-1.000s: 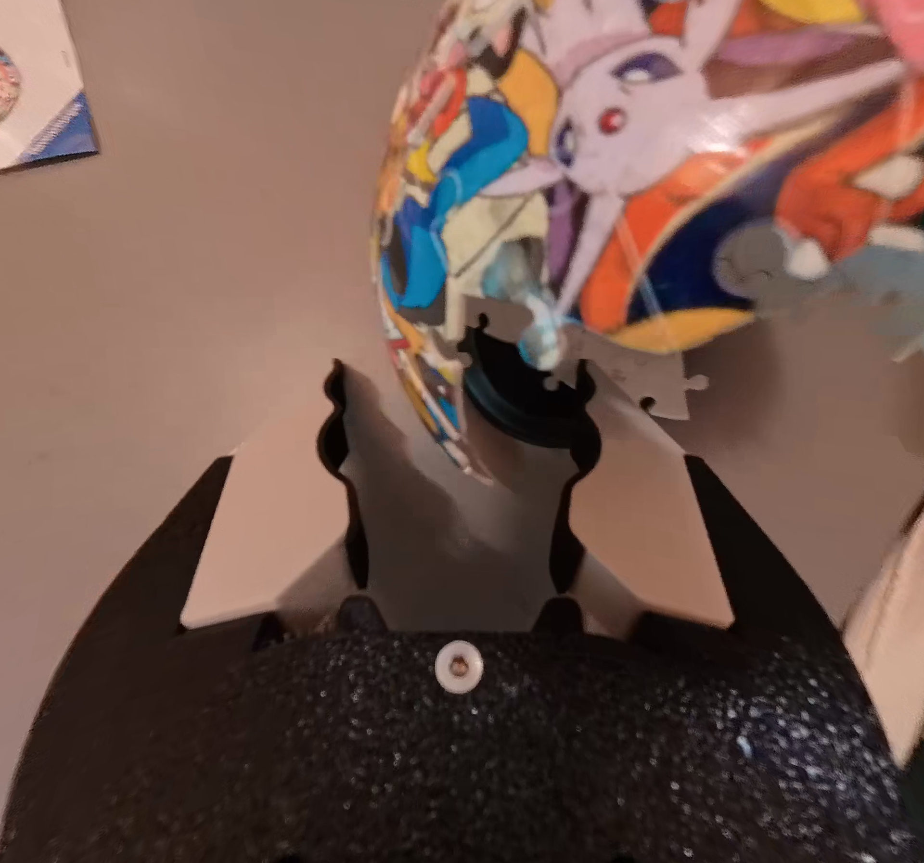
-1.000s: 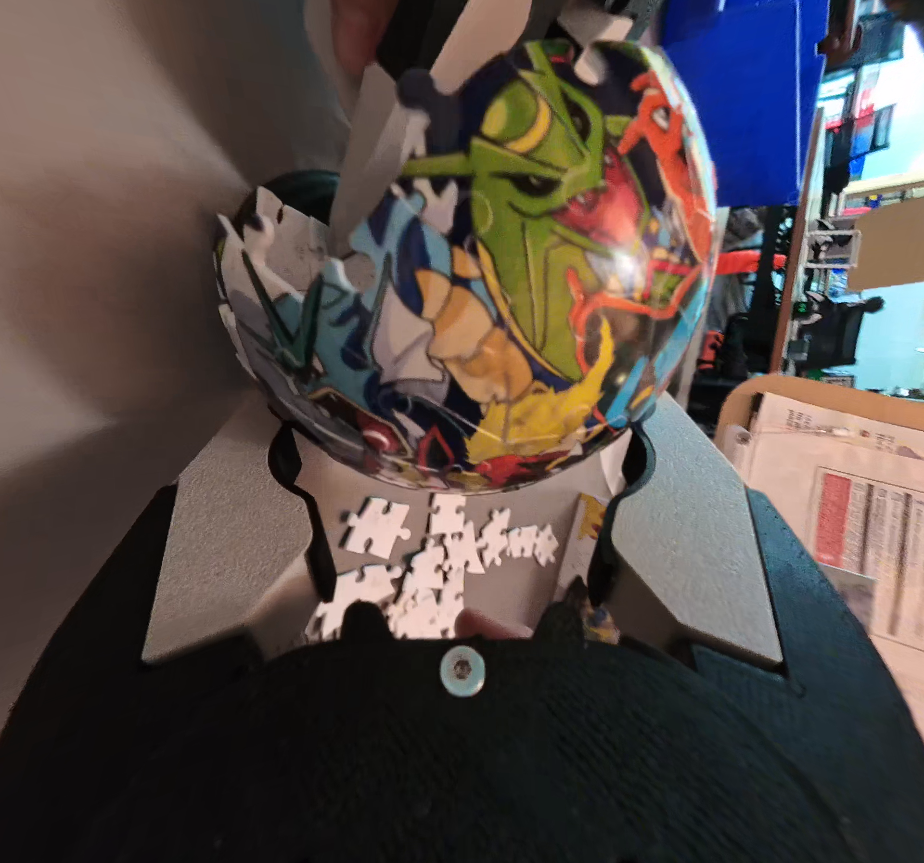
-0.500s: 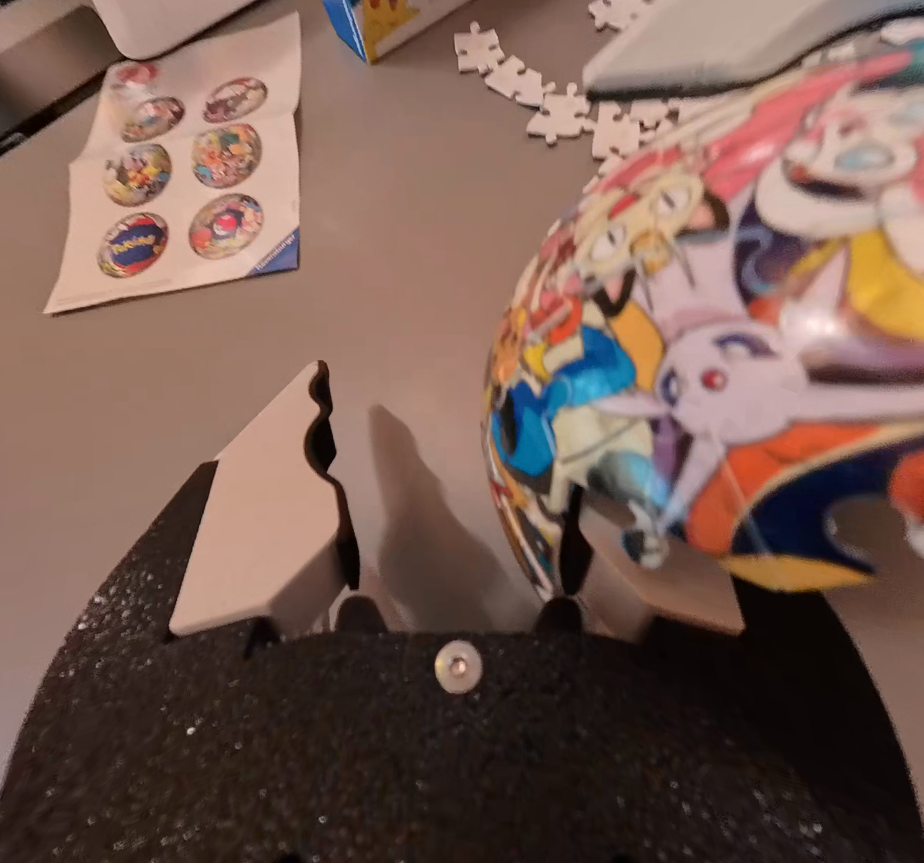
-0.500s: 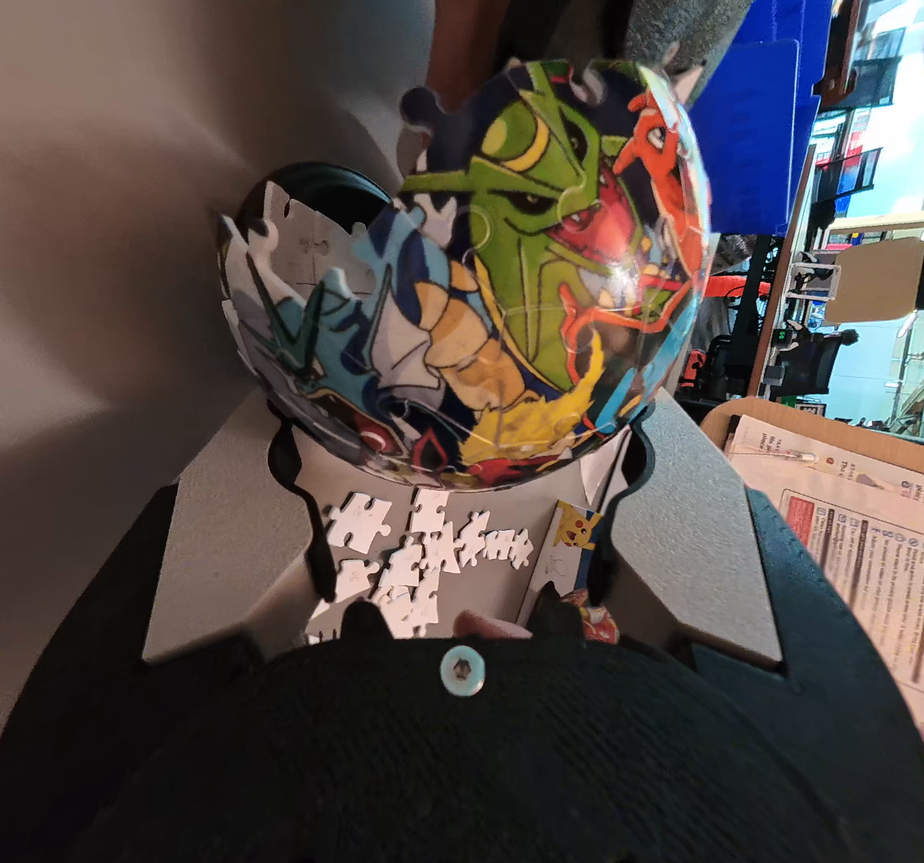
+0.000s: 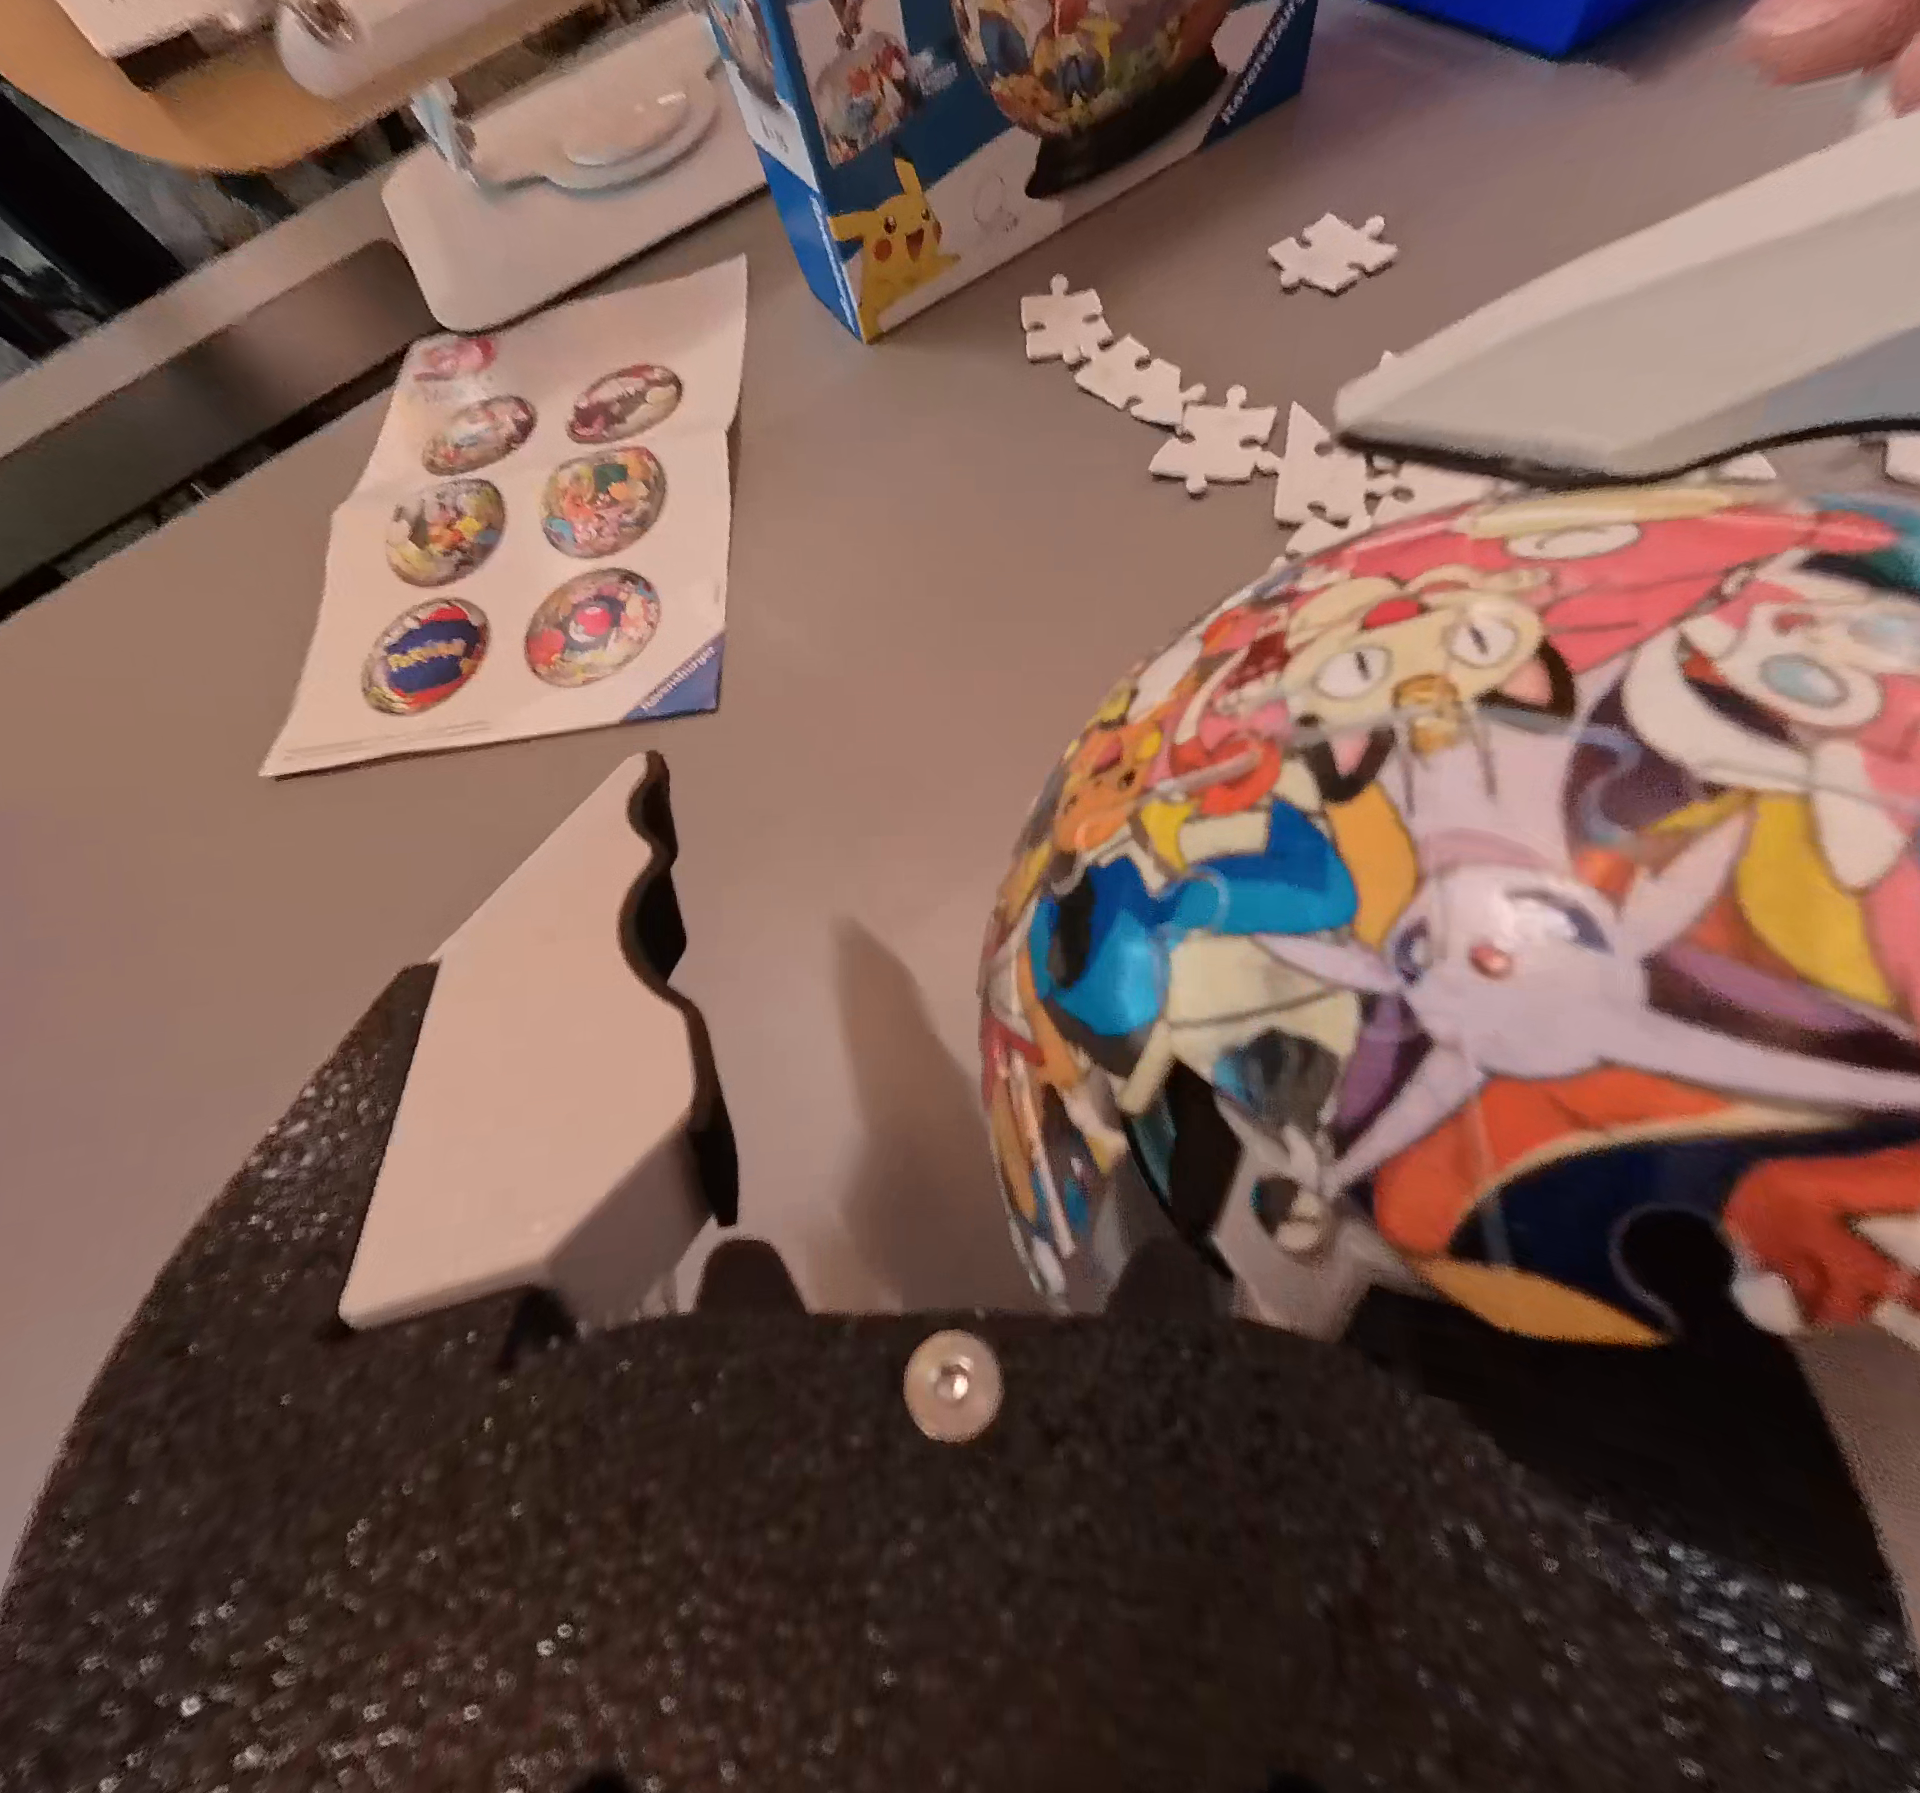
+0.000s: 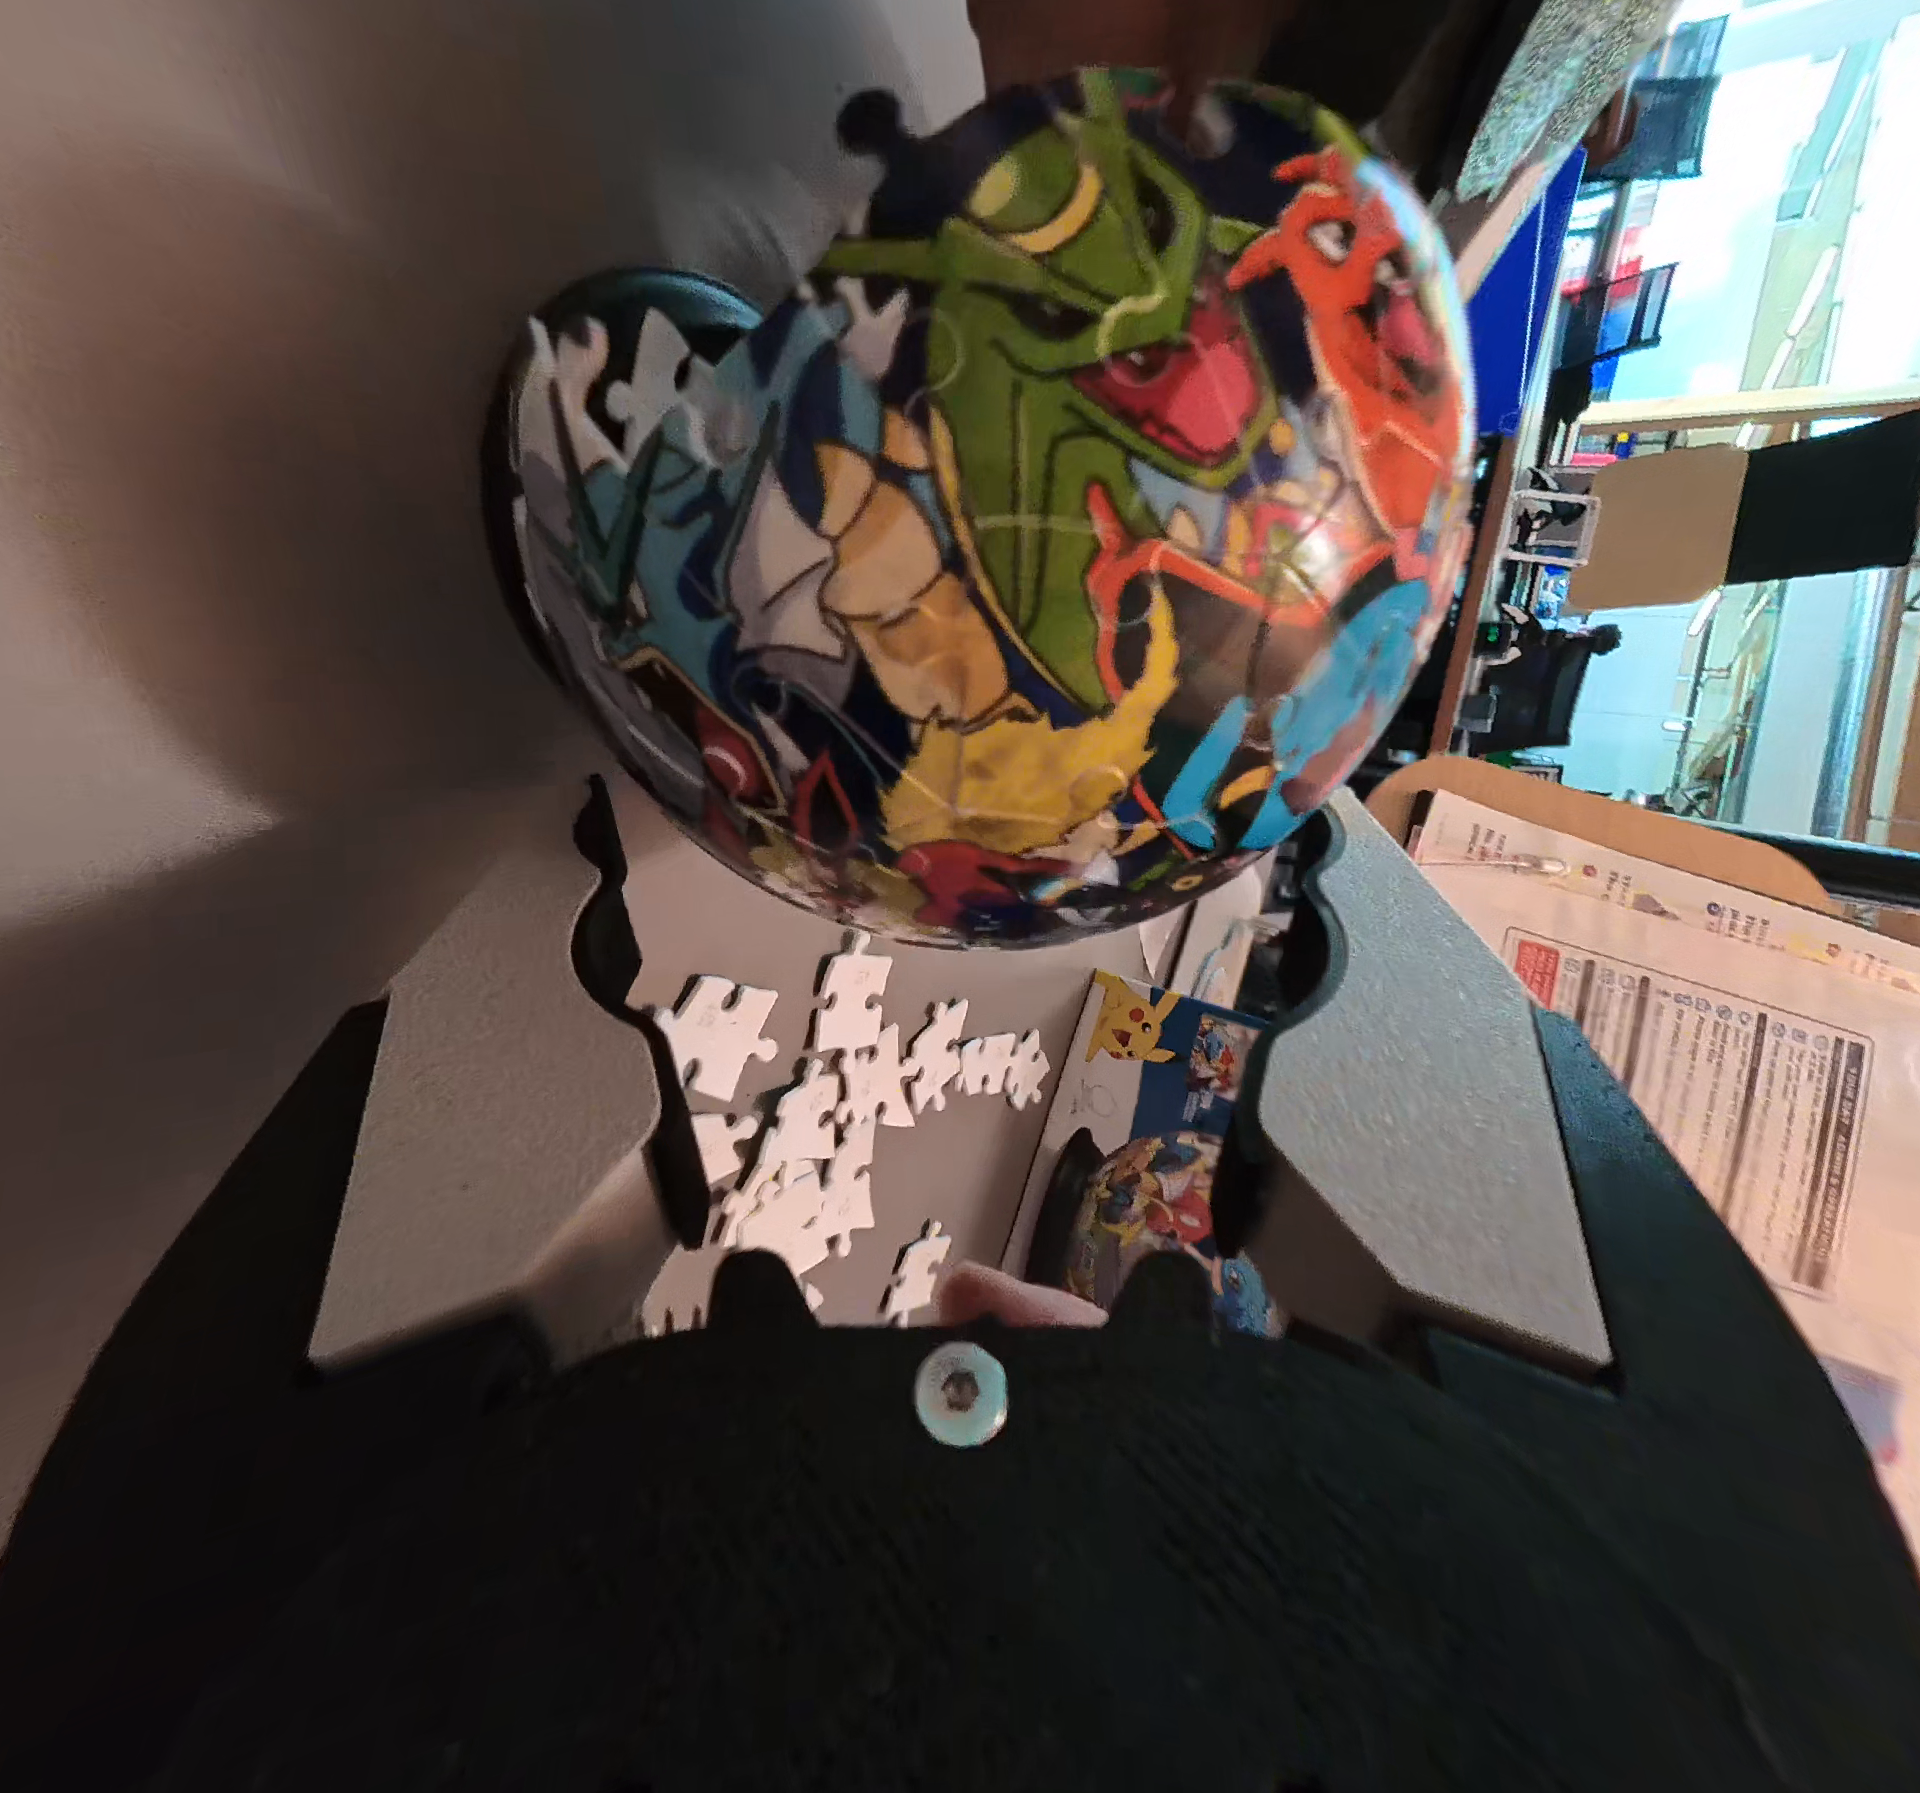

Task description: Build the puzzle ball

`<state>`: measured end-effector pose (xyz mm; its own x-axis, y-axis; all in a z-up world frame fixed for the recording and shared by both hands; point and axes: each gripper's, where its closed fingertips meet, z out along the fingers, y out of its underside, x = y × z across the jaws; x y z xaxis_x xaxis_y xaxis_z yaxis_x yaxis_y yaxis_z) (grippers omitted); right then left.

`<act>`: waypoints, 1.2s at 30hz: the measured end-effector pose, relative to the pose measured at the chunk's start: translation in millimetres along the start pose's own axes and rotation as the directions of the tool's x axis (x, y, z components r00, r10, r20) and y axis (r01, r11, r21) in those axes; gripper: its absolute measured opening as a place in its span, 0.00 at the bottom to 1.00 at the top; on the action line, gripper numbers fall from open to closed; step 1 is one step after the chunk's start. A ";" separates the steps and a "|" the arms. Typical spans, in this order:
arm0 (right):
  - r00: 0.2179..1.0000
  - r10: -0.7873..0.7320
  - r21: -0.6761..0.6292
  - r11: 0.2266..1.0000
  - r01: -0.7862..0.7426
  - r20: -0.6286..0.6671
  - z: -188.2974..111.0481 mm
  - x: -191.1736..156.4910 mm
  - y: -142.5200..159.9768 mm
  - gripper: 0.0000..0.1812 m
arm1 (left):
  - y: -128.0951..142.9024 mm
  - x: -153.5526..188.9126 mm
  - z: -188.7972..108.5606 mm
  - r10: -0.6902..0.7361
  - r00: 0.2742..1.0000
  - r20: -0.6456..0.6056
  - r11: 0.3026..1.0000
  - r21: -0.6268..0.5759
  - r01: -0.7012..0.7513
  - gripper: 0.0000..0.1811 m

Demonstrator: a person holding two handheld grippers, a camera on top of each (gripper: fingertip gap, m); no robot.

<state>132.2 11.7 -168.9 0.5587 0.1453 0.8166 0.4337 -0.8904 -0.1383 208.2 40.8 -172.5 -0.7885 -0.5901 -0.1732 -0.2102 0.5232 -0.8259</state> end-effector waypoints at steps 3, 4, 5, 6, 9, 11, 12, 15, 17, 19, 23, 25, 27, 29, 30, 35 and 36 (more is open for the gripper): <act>0.999 -0.035 -0.039 0.999 0.034 -0.027 0.8 0.1 2.1 0.71 | 18.8 9.3 0.1 -0.034 0.997 -0.067 0.996 -0.079 0.029 0.60; 0.998 -0.045 -0.048 0.998 0.044 -0.032 0.3 0.6 1.8 0.71 | 24.3 13.9 -2.4 -0.057 0.993 -0.102 0.994 -0.100 0.047 0.60; 0.998 -0.052 -0.054 0.997 0.050 -0.034 -0.3 0.8 1.1 0.71 | 30.3 18.7 -6.1 -0.083 0.987 -0.138 0.990 -0.124 0.066 0.60; 0.998 -0.055 -0.055 0.997 0.053 -0.036 -0.9 1.2 0.1 0.70 | 36.7 22.7 -10.2 -0.109 0.979 -0.170 0.985 -0.151 0.084 0.60; 0.998 -0.058 -0.049 0.997 0.056 -0.039 -2.1 1.8 -2.2 0.70 | 58.1 26.5 -19.5 -0.163 0.962 -0.221 0.964 -0.244 0.107 0.58; 0.997 -0.060 -0.051 0.997 0.058 -0.039 -1.9 2.0 -1.1 0.70 | 67.7 22.3 -20.5 -0.172 0.961 -0.215 0.953 -0.282 0.108 0.59; 0.997 -0.065 -0.056 0.996 0.063 -0.040 -1.8 2.2 -0.1 0.70 | 70.5 21.2 -20.5 -0.179 0.960 -0.216 0.949 -0.296 0.110 0.59; 0.997 -0.061 -0.056 0.997 0.059 -0.035 -1.8 2.4 1.0 0.70 | 70.1 21.4 -21.0 -0.189 0.955 -0.231 0.944 -0.312 0.111 0.58; 0.998 -0.056 -0.049 0.997 0.054 -0.032 -2.1 2.1 0.4 0.70 | 70.5 22.3 -21.0 -0.178 0.955 -0.235 0.940 -0.329 0.094 0.59; 0.998 -0.057 -0.053 0.997 0.056 -0.028 -2.5 1.8 1.3 0.70 | 71.4 22.4 -19.6 -0.156 0.961 -0.229 0.938 -0.339 0.072 0.59; 0.998 -0.053 -0.055 0.997 0.051 -0.023 -2.9 1.5 2.6 0.71 | 71.5 20.7 -17.8 -0.123 0.969 -0.212 0.939 -0.342 0.044 0.61; 0.999 -0.050 -0.056 0.997 0.049 -0.021 -2.7 1.4 3.0 0.71 | 71.5 18.0 -17.4 -0.107 0.974 -0.197 0.939 -0.341 0.035 0.64; 0.999 -0.051 -0.058 0.997 0.050 -0.019 -2.5 1.7 3.5 0.71 | 70.9 20.3 -18.2 -0.099 0.973 -0.209 0.941 -0.337 0.024 0.61; 0.999 -0.050 -0.058 0.997 0.049 -0.017 -1.9 2.1 3.4 0.71 | 70.3 24.3 -19.6 -0.091 0.969 -0.229 0.943 -0.334 0.009 0.57; 0.999 -0.049 -0.057 0.997 0.048 -0.016 -1.5 2.4 3.3 0.71 | 70.0 24.9 -20.1 -0.082 0.969 -0.231 0.943 -0.333 0.001 0.56; 0.999 -0.040 -0.062 0.997 0.039 -0.014 0.8 2.6 5.0 0.72 | 68.7 28.5 -21.1 -0.051 0.967 -0.250 0.945 -0.327 -0.035 0.52; 0.999 -0.035 -0.059 0.998 0.034 -0.015 1.1 2.7 4.7 0.72 | 68.7 29.9 -21.5 -0.051 0.965 -0.257 0.946 -0.321 -0.036 0.51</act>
<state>136.5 8.5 -167.9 0.5326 0.1703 0.8291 0.4105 -0.9086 -0.0771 157.7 72.4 -222.9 -0.8988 -0.4382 0.0124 -0.3563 0.7137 -0.6031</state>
